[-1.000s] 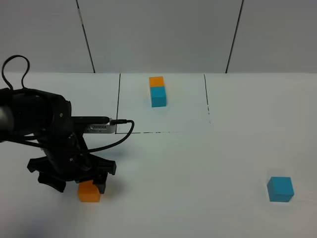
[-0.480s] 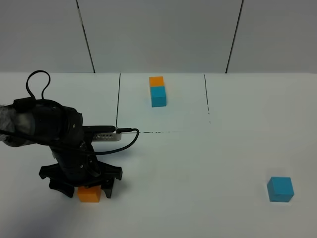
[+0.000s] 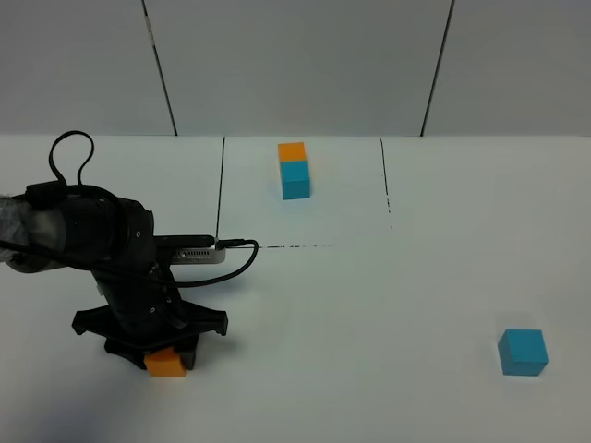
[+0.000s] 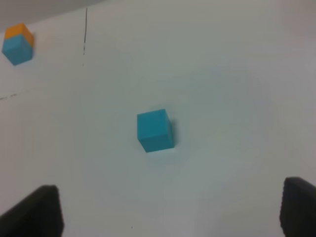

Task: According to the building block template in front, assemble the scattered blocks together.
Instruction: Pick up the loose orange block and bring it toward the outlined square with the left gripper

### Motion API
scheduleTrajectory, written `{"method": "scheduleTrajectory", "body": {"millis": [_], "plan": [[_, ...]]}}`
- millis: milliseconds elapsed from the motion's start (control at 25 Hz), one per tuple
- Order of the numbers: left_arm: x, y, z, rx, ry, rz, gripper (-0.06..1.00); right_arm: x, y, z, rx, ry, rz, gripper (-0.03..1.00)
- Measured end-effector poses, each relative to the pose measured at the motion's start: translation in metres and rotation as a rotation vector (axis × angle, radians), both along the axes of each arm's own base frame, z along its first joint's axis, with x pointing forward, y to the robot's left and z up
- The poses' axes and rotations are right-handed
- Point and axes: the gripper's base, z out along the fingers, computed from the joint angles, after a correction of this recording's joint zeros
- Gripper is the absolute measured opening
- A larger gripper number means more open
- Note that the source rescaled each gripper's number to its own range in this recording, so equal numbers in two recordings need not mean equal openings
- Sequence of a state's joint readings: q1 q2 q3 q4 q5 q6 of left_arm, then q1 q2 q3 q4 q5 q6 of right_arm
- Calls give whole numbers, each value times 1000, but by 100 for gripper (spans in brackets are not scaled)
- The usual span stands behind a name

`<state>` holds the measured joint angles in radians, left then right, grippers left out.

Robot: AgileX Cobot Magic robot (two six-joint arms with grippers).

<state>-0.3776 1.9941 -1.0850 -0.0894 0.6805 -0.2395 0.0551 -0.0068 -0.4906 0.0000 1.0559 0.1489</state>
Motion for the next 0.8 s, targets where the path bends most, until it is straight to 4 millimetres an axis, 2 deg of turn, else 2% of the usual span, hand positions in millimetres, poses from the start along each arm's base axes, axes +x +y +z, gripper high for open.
{"method": "scheduleTrajectory", "body": {"millis": [40,80,520,800], "plan": [[0,-1,0,-5,4,6,3,0,0,0,0,0,0,76],[0,-1,0,-5,5,7,0,0,0,0,0,0,0,76],[-2,-2,6,-23,21,14,0,0,0,0,0,0,0,76],[13,-9,47,-72,-68,-218,0,0,0,0,0,0,0,76]]}}
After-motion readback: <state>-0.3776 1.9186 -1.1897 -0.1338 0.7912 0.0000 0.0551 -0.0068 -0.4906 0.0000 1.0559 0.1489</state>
